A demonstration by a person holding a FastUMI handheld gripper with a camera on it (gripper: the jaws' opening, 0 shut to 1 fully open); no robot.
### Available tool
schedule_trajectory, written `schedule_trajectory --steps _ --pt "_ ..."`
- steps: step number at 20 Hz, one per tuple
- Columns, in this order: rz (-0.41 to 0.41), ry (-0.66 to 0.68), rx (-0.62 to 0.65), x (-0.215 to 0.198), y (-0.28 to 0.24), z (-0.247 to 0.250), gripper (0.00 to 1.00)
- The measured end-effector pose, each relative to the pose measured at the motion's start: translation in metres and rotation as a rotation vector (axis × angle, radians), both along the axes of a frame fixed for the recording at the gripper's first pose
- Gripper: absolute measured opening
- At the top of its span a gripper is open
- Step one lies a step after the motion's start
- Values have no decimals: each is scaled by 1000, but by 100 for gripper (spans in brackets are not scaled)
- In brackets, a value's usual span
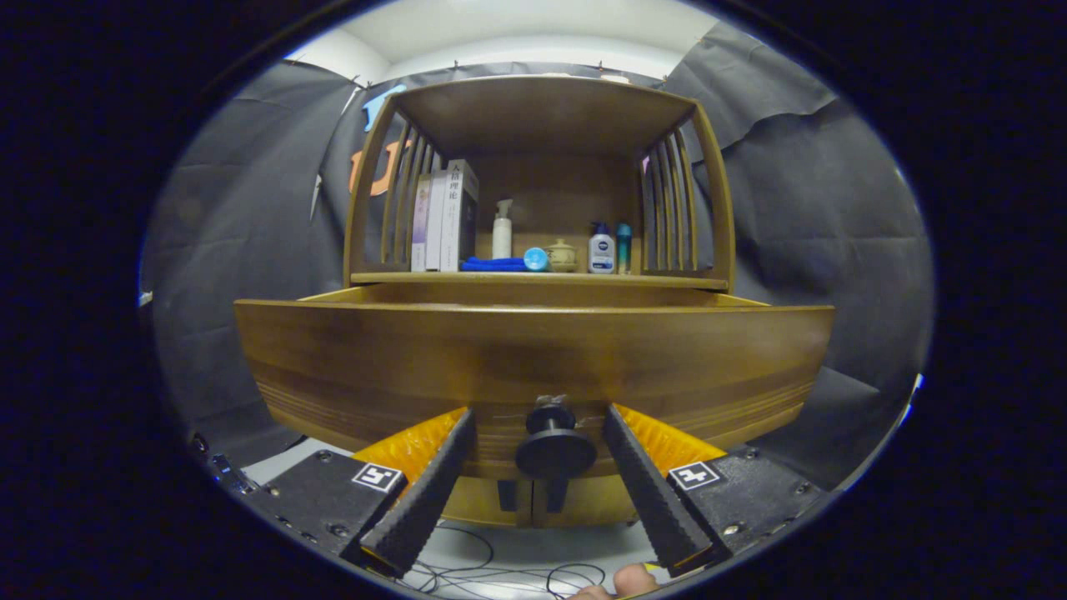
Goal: Pull open the drawer, take out the items inside it, and place them on the countertop above the cabinet.
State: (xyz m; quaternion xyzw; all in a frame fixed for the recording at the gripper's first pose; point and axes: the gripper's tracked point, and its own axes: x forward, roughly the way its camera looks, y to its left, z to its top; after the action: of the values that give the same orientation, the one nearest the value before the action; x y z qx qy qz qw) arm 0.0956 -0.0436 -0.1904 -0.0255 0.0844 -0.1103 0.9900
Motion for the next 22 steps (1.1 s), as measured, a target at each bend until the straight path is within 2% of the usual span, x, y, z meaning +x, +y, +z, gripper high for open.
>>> schedule_trajectory --steps 13,20,22 --pt "-18 3 -39 114 -20 26 100" --pt "-27 31 -38 158 -28 25 100" --pt "-29 30 -40 159 -27 27 100"
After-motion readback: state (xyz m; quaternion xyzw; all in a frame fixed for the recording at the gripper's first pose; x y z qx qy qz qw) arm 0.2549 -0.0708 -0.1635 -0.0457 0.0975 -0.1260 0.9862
